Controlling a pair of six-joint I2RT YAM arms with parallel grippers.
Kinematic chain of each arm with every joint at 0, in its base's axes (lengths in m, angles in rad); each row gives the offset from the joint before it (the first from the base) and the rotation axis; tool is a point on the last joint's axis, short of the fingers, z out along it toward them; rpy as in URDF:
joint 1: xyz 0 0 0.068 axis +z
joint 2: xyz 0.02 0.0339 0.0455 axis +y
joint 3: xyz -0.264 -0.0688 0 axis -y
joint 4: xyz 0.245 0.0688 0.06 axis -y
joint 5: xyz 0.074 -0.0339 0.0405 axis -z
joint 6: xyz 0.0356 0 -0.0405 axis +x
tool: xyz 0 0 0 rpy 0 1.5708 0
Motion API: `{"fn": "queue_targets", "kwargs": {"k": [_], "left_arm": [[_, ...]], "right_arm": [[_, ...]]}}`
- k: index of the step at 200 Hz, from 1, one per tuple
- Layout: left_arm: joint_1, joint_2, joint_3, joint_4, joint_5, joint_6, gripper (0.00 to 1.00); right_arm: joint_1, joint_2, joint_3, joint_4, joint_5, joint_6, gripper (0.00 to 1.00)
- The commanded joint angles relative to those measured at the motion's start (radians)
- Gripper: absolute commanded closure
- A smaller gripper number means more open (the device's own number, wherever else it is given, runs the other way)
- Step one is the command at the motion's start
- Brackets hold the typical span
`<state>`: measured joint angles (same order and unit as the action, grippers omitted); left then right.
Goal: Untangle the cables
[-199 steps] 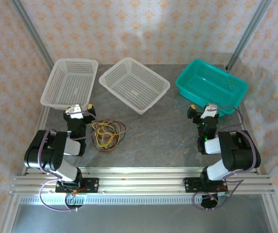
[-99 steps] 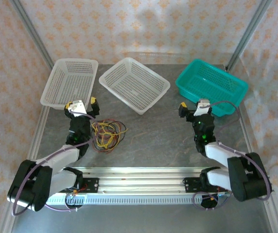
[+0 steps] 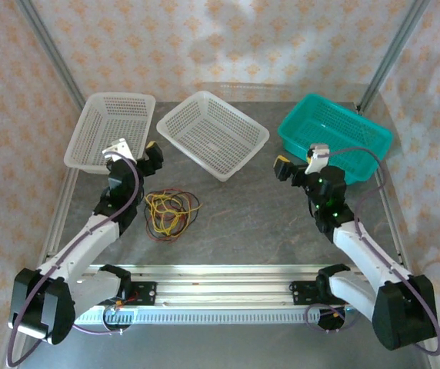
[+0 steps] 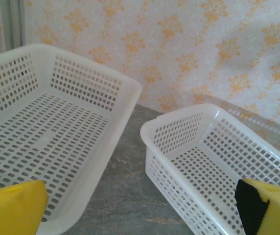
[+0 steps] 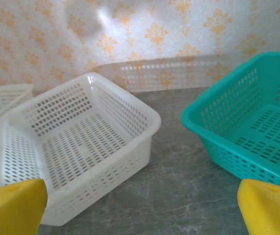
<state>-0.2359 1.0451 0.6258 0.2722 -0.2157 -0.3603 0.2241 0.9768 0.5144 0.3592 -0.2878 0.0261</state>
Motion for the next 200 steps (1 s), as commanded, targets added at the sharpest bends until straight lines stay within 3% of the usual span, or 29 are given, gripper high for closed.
{"fn": "queue_targets", "kwargs": {"k": [1, 27, 52, 70, 96, 155, 200], "left_arm": [[-0.005, 0.024, 0.095, -0.217, 0.027, -0.053, 0.00], [0.014, 0.061, 0.179, -0.304, 0.028, -0.028, 0.01], [0.090, 0.115, 0.256, -0.367, 0.098, -0.038, 0.00], [0.151, 0.177, 0.320, -0.411, 0.169, -0.048, 0.01], [0.189, 0.276, 0.417, -0.481, 0.182, -0.043, 0.01], [0.263, 0.451, 0.509, -0.481, 0.275, -0.091, 0.01], [0.283, 0.567, 0.594, -0.493, 0.340, -0.092, 0.00]], "right_arm": [[0.005, -0.010, 0.096, -0.179, 0.016, 0.101, 0.00], [0.006, 0.041, 0.193, -0.333, 0.222, 0.232, 0.00], [0.005, 0.093, 0.231, -0.344, 0.172, 0.257, 0.00], [0.005, 0.145, 0.256, -0.328, 0.071, 0.254, 0.00], [0.016, 0.244, 0.317, -0.299, -0.032, 0.236, 0.00], [0.242, 0.534, 0.597, -0.426, 0.034, 0.133, 0.01], [0.384, 0.760, 0.819, -0.493, 0.052, 0.083, 0.16]]}}
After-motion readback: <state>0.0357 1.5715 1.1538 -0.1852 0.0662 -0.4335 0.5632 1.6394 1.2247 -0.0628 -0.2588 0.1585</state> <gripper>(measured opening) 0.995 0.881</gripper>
